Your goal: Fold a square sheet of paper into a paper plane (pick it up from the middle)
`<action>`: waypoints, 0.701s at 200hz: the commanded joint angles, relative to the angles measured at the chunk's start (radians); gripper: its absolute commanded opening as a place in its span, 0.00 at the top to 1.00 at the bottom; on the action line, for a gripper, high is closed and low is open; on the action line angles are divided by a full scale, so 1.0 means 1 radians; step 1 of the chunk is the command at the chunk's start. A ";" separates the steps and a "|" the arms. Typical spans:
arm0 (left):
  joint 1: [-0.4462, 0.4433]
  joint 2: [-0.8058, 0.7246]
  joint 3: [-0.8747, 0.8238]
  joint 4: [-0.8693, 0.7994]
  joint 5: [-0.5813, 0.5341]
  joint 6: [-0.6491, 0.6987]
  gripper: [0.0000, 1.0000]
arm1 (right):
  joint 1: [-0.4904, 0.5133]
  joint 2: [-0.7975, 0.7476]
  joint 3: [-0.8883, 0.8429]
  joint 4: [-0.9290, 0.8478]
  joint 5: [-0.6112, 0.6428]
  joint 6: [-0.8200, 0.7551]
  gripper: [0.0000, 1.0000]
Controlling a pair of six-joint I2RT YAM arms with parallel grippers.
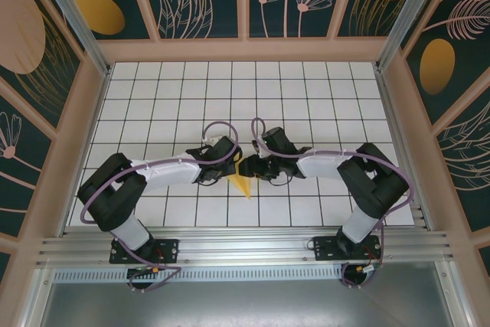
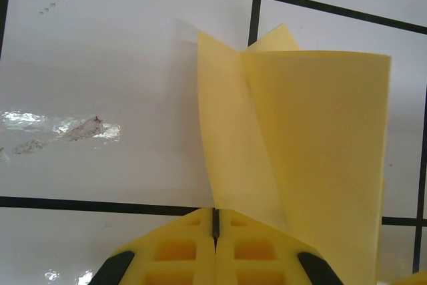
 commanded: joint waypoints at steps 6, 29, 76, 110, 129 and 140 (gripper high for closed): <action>0.000 -0.030 -0.016 0.017 0.007 -0.001 0.99 | 0.024 -0.029 -0.035 0.068 0.010 0.054 0.50; -0.001 -0.031 -0.015 0.020 0.007 -0.001 0.99 | 0.049 -0.005 0.009 -0.018 0.085 0.023 0.52; 0.000 -0.028 -0.015 0.024 0.009 0.001 0.99 | 0.071 0.016 0.052 -0.094 0.165 -0.018 0.52; -0.001 -0.025 -0.016 0.033 0.013 0.003 0.99 | 0.088 0.021 0.060 -0.096 0.162 -0.027 0.49; 0.000 -0.025 -0.012 0.031 0.012 0.002 0.99 | 0.096 0.025 0.071 -0.108 0.169 -0.036 0.48; 0.000 -0.025 -0.013 0.033 0.009 0.000 0.99 | 0.099 0.026 0.079 -0.122 0.176 -0.045 0.47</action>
